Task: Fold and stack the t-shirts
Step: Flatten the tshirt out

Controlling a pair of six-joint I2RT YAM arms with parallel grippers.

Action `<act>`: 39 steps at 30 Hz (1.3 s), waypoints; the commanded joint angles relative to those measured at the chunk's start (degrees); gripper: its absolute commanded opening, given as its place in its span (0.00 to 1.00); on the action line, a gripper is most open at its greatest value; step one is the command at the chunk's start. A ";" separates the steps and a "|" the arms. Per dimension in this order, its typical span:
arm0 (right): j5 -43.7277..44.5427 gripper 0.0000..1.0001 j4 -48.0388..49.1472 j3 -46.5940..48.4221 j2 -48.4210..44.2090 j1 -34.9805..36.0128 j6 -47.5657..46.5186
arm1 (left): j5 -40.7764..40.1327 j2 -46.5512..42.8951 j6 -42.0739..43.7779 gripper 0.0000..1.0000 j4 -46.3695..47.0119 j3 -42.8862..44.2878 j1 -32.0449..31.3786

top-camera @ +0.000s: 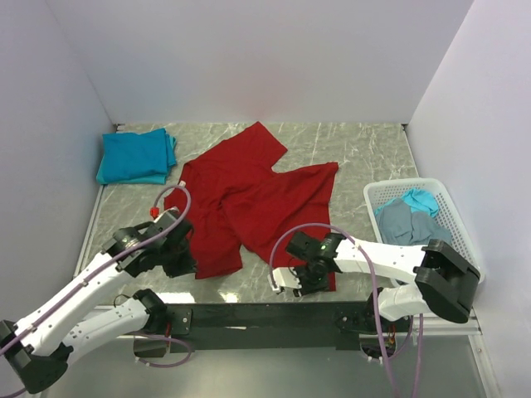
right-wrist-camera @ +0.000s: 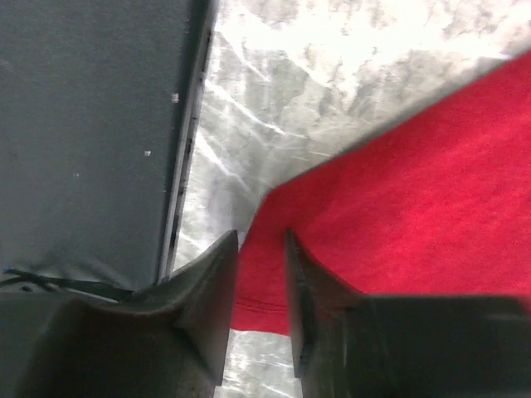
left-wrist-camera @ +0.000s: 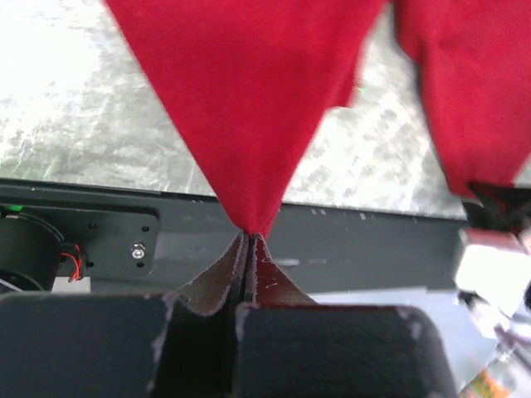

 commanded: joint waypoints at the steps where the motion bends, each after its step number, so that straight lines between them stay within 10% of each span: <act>1: 3.53 0.26 1.96 -1.08 0.26 0.66 2.57 | 3.42 -2.74 6.10 0.00 -2.20 4.77 -0.12; 6: 6.16 0.00 0.56 -0.74 -1.58 0.84 2.67 | 8.43 -6.96 10.94 0.00 -0.44 8.64 -0.12; 29: 8.28 0.00 -30.39 7.35 -38.58 -30.62 -10.87 | 18.43 -11.27 17.10 0.00 -8.10 19.99 -0.12; 31: 9.15 0.28 -27.76 6.92 -38.85 -30.89 -7.38 | 22.58 -12.15 16.93 0.14 -5.29 16.75 -0.12; 33: 8.72 0.38 -25.29 7.44 -38.50 -30.80 -6.22 | 25.91 -12.95 16.92 0.51 -0.98 14.98 -0.12; 39: 3.80 0.48 -16.52 12.01 -34.03 -30.89 -1.66 | 20.08 -9.36 22.36 0.75 6.04 17.52 -0.12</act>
